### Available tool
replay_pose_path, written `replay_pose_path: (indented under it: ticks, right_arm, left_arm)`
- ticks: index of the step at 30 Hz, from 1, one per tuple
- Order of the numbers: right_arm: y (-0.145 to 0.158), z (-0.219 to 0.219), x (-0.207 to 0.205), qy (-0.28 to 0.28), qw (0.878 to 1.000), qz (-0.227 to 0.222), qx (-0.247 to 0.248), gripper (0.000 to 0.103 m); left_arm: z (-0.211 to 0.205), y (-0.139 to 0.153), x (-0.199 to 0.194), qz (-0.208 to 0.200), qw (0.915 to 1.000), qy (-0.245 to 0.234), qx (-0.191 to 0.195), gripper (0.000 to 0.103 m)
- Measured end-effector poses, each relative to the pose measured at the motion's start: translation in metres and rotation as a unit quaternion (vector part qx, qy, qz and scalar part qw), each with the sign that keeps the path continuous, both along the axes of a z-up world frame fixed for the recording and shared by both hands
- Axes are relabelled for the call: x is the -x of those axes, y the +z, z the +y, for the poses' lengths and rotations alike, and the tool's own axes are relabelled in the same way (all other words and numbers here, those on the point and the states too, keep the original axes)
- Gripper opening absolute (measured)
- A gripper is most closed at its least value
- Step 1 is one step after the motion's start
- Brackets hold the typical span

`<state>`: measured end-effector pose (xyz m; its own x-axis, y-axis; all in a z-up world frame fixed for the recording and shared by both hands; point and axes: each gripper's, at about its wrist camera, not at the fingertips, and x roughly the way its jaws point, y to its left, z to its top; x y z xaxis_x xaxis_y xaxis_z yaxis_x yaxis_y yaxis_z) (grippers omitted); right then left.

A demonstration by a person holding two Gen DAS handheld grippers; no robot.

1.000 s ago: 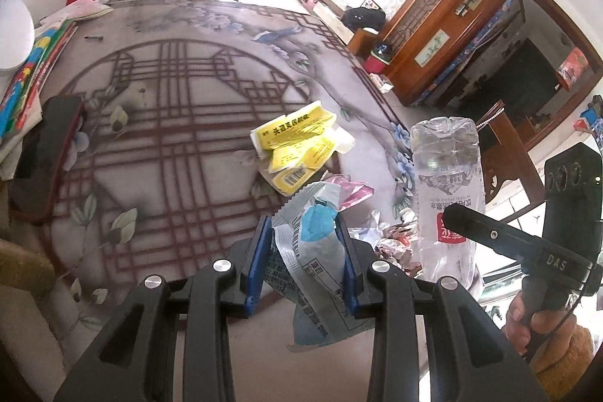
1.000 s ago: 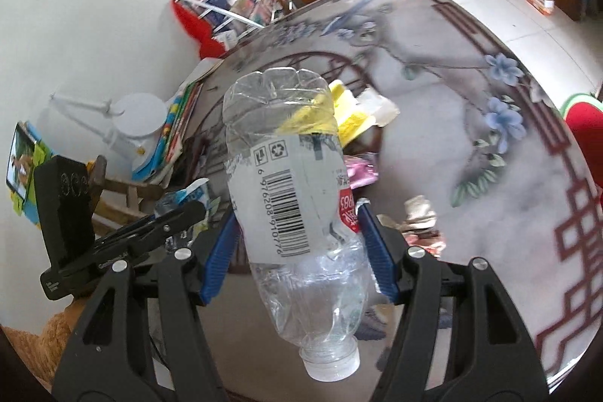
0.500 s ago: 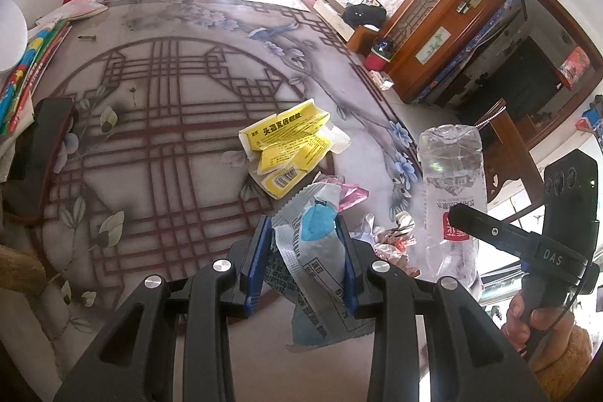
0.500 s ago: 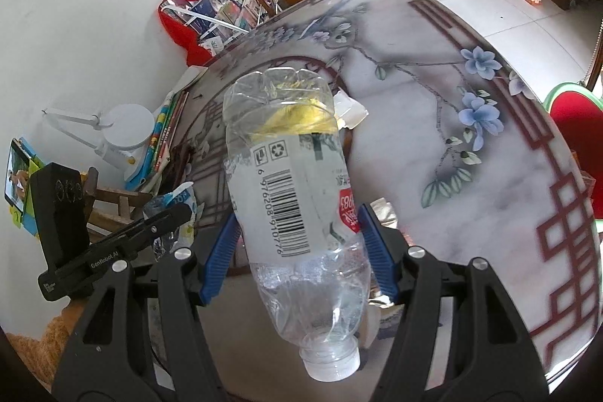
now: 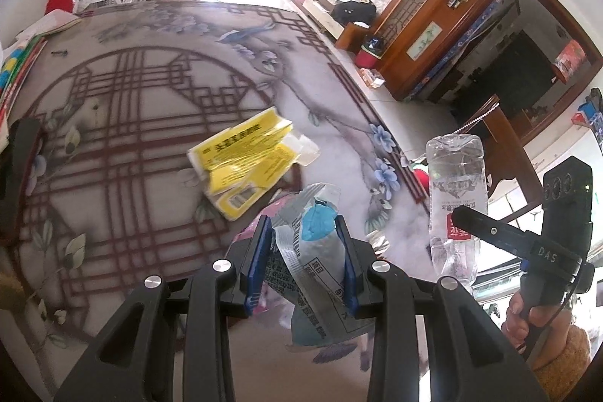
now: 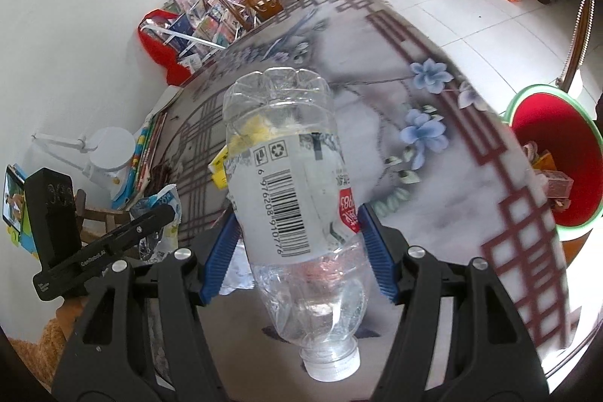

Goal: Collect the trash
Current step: 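Lift the wrapper and bottle off the table toward the red bucket, then carry the wrapper and bottle over the red bucket and open both tools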

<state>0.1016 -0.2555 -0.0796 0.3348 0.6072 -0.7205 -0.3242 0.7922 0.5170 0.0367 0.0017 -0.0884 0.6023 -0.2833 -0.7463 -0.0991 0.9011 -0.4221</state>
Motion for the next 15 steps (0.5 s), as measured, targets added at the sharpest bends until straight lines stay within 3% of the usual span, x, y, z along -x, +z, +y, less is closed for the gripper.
replay_pose_path:
  ticks: [15]
  right_arm:
    - [-0.007, -0.053, -0.037, -0.006, 1.0, 0.008, -0.001, 0.062]
  left_arm:
    - [-0.053, 0.002, -0.039, 0.003, 1.0, -0.007, -0.002, 0.031]
